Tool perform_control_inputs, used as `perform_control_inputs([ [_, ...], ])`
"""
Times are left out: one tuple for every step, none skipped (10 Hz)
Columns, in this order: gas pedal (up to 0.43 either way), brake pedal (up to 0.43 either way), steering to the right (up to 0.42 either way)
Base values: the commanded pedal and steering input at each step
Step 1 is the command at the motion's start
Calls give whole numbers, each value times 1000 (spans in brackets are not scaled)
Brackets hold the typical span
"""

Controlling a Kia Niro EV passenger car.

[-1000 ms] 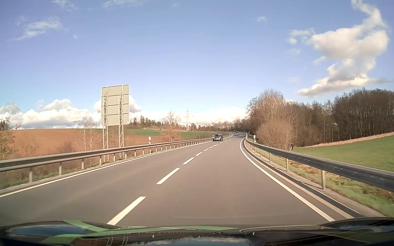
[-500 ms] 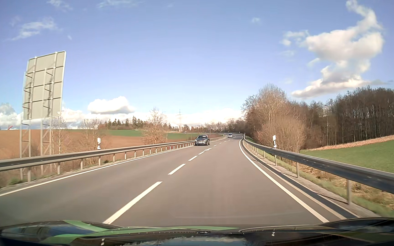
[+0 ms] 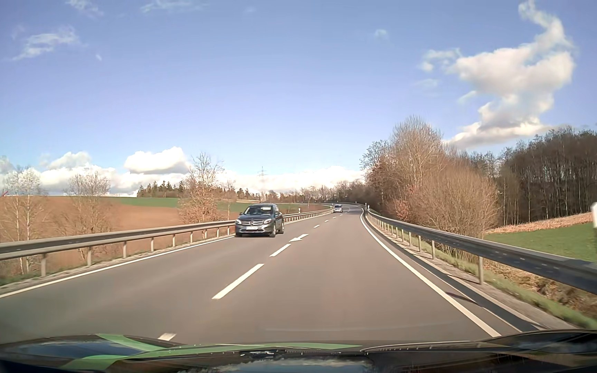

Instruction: Follow the waypoints while adhering to traffic rules and regulations

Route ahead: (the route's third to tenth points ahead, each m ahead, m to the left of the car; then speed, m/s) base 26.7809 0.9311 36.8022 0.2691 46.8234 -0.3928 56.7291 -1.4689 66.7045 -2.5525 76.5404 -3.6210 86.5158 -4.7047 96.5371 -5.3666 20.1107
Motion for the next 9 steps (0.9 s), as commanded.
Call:
perform_control_inputs([
  [220,0,11],
  [220,0,12],
  [220,0,11],
  [220,0,11],
  [220,0,12],
  [220,0,13],
  [220,0,12],
  [220,0,12],
  [220,0,12],
])
